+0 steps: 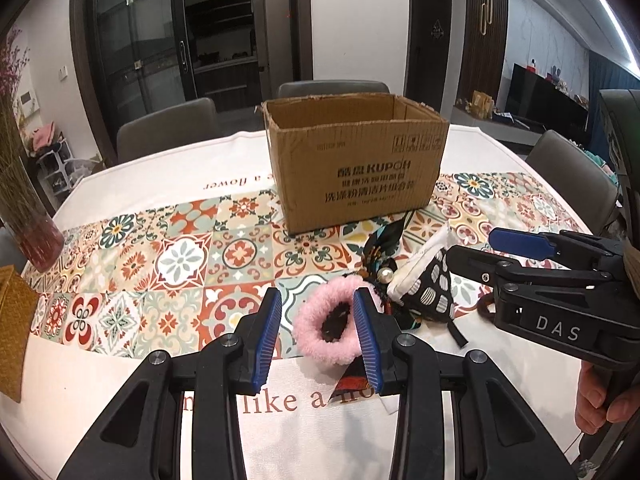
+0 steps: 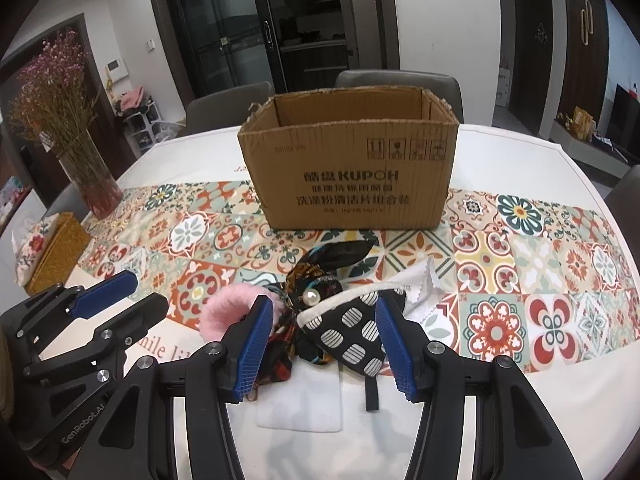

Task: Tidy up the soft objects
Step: 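Grasp the pink scrunchie with the left tool while the right tool grasps the black-and-white pouch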

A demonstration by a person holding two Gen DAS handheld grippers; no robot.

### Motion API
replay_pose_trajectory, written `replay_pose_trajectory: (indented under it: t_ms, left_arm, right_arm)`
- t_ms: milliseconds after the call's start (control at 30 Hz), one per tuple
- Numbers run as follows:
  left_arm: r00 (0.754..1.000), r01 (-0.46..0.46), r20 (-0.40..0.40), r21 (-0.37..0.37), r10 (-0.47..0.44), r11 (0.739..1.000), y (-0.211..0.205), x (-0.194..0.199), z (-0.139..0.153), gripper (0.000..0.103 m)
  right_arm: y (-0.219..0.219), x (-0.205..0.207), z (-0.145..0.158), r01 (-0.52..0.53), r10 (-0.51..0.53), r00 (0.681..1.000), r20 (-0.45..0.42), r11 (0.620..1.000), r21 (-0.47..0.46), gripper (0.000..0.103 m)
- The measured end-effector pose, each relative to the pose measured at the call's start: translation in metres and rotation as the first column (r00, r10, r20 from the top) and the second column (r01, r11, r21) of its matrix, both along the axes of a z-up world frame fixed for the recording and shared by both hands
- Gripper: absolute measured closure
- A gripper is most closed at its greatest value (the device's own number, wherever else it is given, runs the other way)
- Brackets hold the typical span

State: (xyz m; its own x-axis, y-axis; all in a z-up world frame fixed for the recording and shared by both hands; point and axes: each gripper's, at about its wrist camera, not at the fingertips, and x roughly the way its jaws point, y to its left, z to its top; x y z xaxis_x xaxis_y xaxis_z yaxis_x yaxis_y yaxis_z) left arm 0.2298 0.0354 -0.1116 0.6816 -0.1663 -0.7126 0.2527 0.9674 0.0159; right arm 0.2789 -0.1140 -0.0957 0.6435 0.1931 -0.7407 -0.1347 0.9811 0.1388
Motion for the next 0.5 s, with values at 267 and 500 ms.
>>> replay_pose_trajectory:
  t_ms: [267,500]
  left_arm:
    - [1.0,0.004,-0.026,0.013,-0.004,1.0,-0.001,0.008,-0.018,0.066]
    - [0.999,0.012,-0.049,0.02,-0.011,1.0,-0.002,0.016,-0.033,0.066]
  right_arm:
    - [0.002,0.005,-0.017,0.013,-0.013,1.0,-0.022,1.0,-0.018,0.048]
    - [0.004,0.01,-0.036,0.006,-0.007,0.998,-0.058,1.0,-0.029,0.048]
